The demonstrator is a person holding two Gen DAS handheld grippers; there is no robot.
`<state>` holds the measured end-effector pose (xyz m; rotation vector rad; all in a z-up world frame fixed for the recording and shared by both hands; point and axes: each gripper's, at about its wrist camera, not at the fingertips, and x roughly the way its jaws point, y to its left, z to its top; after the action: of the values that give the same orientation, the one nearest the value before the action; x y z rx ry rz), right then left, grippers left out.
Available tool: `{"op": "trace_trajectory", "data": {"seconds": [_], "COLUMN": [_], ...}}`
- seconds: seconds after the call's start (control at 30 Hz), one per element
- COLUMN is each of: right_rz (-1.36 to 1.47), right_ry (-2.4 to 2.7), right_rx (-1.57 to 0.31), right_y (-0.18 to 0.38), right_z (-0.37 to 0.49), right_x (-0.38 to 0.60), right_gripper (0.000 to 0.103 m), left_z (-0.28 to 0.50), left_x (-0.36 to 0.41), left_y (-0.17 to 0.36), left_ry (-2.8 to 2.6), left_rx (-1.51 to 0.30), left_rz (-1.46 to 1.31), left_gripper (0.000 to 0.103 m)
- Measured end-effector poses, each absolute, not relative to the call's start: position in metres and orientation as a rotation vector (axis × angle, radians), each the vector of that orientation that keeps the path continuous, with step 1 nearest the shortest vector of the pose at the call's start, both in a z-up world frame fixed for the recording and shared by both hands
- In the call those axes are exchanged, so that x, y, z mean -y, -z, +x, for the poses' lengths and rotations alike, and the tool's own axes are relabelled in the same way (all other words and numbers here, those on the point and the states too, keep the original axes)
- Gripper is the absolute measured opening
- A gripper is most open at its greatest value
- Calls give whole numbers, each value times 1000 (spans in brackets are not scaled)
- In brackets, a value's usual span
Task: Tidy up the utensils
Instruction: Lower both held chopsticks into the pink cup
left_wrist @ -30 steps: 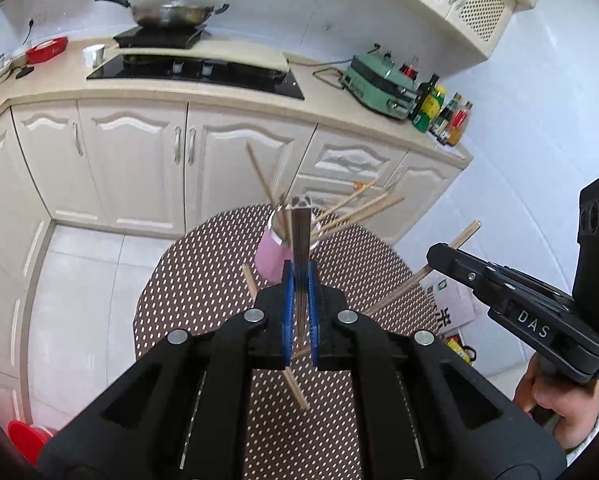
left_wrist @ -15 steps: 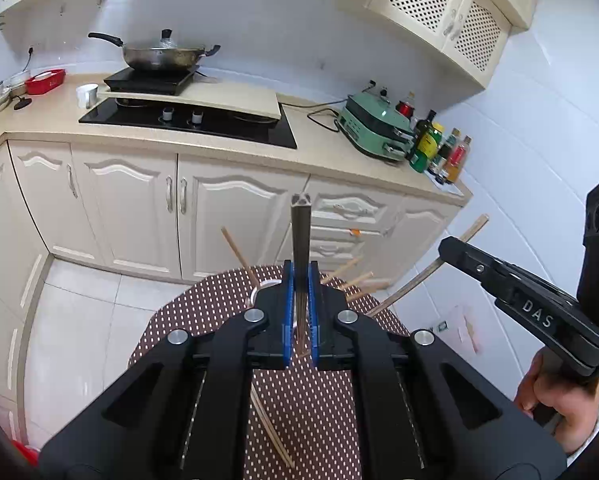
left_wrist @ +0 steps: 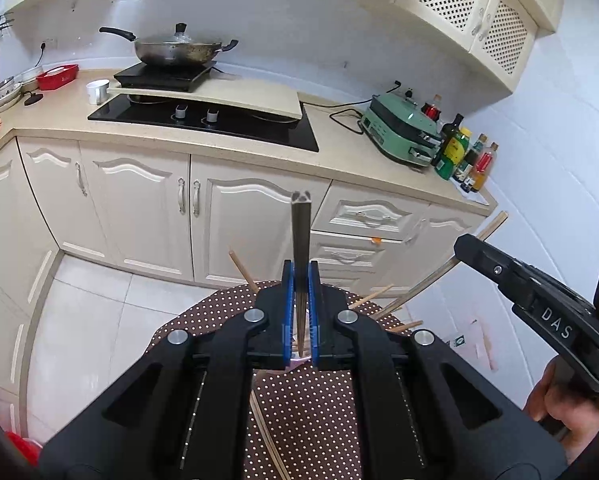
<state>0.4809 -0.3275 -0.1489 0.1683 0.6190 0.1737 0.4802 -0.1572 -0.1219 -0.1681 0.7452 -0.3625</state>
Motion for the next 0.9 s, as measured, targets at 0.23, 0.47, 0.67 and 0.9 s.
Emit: {"op": "trace_trajectory", "data": {"seconds": [0.23, 0.47, 0.67, 0.9], "right_rz": [171, 166, 144, 129], "right_ry": [-196, -201, -209, -227], "right_rx": [-661, -710, -753, -796], "right_y": [163, 181, 197, 213], "right_z": [492, 494, 495, 497], "right_x": [326, 323, 315, 309], "right_gripper": [5, 5, 5, 5], "left_z": [488, 490, 487, 485], "left_x": [165, 175, 181, 186], "left_y": [135, 149, 159, 168], "left_ry": [360, 359, 362, 352], "left_rx": [-781, -821, -855, -883], "left_rz": [-142, -95, -58, -19], "left_gripper": [6, 7, 7, 7]}}
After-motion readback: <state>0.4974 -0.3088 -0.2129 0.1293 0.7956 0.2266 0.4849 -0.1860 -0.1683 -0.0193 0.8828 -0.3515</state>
